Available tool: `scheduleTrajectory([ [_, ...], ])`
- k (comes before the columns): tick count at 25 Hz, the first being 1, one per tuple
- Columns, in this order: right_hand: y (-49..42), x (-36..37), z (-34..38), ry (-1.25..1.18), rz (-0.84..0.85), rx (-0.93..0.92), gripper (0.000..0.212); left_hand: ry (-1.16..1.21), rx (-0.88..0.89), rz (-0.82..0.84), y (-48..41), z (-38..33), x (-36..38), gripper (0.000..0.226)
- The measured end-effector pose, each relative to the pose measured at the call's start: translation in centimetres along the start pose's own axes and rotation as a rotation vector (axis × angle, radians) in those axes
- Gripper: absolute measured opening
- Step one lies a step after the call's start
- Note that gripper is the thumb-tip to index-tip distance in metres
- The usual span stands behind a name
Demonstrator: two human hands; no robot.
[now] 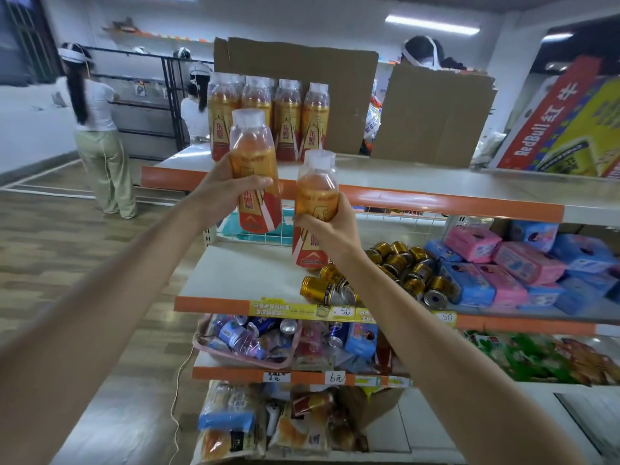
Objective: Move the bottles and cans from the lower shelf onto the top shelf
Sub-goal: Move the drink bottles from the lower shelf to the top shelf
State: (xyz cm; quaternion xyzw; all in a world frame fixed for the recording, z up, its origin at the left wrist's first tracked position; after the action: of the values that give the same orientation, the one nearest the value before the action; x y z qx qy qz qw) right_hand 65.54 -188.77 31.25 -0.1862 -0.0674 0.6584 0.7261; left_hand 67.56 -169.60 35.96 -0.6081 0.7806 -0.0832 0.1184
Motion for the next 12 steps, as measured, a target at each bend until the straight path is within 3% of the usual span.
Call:
scheduleTrajectory([
  [2,-0.9,-0.2,1.9,0.025,0.0,-0.034,0.054,0.014,0.014,-0.026,-0.7,-1.3,-0.4,0.071],
  [7,-3.3,-0.9,5.3,0.001,-0.007,-0.052,0.047,-0.003,0.078,-0.146,-2.3,-4.0,-0.4,0.046],
  [12,-6.5,-2.6,7.3,-0.033,-0.048,-0.07,0.056,-0.014,0.06,-0.224,-3.9,-4.1,-0.9,0.06],
])
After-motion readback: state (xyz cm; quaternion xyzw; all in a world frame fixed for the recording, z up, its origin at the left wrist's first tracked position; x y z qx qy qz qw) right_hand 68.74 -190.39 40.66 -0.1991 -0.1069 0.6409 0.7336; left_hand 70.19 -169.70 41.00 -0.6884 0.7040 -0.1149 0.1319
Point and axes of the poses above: each hand's wrist, its own y-axis away from the middle knuckle, its own x-axis out of the palm, z = x × y, the point moved 10 cm from there along -y, towards the middle knuckle, and after that the axes turned 2 degrees about y, right-handed, at the moved point
